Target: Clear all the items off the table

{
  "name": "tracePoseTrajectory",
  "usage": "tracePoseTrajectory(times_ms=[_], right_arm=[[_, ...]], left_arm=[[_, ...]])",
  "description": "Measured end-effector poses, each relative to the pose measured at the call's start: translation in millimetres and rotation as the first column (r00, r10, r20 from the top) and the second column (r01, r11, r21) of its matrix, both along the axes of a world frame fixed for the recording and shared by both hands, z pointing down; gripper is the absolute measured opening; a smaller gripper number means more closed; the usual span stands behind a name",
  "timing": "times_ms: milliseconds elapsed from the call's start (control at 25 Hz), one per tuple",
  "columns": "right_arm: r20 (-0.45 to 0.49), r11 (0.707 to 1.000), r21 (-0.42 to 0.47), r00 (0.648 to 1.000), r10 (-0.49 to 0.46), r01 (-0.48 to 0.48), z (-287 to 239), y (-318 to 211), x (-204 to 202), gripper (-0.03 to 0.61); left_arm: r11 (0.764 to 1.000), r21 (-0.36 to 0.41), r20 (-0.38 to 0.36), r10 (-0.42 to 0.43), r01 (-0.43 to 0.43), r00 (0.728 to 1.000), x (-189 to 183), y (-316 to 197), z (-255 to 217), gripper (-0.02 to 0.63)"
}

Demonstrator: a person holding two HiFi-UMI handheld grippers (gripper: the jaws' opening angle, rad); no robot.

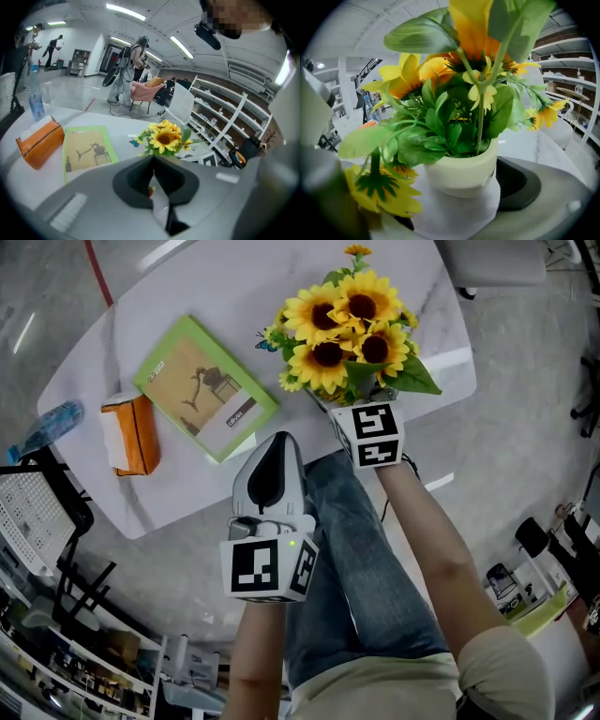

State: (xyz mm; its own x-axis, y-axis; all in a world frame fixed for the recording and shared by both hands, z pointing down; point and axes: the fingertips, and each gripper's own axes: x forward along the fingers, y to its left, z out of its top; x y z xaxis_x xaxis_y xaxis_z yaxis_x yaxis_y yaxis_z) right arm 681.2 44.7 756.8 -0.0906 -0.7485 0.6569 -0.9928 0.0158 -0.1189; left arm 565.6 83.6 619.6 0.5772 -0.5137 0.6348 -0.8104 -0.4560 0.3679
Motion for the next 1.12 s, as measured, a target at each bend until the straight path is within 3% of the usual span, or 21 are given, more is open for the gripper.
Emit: tracePoseTrajectory(times_ms=[600, 1120], right_arm=[[-0.031, 0.999, -0.016, 0.999, 0.036, -0.037, 9.5, -24.0, 16.1, 0.561], [-0.058, 0.999, -0.035, 0.998, -0.003, 0.001, 9.8, -25.1, 18.6, 0.551]], left_arm=[[1.000, -0.007, 0.007, -0.018, 0.018, 1.000, 4.9, -8.5, 3.7, 0.009], [0.999, 0.008, 0.019, -0.041, 0.041, 0.999, 8.3, -14.8, -1.0, 0.010]])
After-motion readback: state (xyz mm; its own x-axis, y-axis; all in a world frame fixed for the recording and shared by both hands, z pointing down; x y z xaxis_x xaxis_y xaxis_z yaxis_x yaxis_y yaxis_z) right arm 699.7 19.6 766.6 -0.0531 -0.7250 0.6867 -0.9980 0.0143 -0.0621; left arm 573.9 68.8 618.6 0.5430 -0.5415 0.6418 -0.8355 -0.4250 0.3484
